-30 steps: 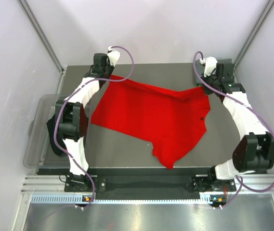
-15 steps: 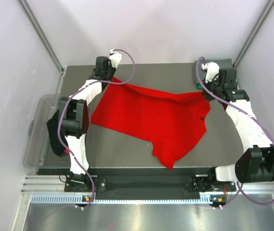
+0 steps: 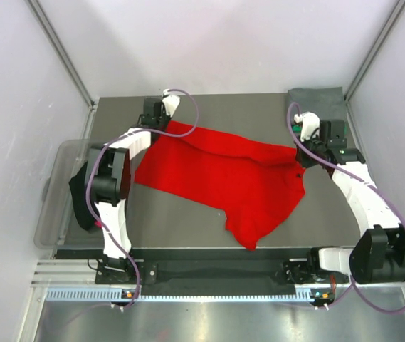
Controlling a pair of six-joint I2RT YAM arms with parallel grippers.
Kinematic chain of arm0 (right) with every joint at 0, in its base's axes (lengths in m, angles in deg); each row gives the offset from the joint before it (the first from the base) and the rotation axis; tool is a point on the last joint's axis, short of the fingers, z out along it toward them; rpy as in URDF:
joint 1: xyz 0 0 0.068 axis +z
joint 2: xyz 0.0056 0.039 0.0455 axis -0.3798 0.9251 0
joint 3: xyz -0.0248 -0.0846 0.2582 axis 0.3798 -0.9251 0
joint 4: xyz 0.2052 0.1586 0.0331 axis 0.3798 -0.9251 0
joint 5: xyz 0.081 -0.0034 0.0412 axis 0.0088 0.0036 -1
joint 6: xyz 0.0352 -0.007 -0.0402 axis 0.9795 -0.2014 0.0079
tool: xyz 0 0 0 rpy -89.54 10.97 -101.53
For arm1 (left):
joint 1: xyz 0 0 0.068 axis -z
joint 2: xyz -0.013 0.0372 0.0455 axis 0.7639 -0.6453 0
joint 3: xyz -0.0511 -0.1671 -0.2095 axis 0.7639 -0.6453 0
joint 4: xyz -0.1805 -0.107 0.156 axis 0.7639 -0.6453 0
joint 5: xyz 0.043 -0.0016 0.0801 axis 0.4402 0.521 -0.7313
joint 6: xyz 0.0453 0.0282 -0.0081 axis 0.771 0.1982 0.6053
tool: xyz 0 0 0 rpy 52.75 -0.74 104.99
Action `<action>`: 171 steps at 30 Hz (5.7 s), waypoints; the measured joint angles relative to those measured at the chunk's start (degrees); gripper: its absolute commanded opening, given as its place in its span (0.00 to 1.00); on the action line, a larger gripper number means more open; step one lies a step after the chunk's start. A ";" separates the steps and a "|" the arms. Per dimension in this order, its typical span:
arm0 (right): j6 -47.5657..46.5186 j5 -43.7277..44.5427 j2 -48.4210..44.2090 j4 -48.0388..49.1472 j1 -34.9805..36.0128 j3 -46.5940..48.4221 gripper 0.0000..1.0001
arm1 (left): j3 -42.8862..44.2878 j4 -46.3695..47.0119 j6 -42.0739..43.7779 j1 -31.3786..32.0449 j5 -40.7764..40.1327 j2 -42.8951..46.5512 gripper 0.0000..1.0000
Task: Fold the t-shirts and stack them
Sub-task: Fold the tshirt
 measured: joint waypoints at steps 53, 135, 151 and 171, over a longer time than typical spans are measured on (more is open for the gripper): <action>-9.97 -8.52 32.28 -3.19 15.78 9.55 0.20 | 6.64 -21.27 -15.34 -0.24 9.53 -4.76 0.00; -15.72 0.87 20.22 -1.90 19.78 2.73 0.20 | 1.64 -20.35 -16.87 0.02 11.63 2.75 0.00; -15.04 7.39 27.85 -0.37 18.91 4.39 0.17 | 1.18 -20.35 -16.85 0.02 11.63 2.80 0.00; -14.47 15.82 29.66 4.74 16.83 11.89 0.21 | 0.61 -20.22 -16.85 0.02 11.63 2.82 0.00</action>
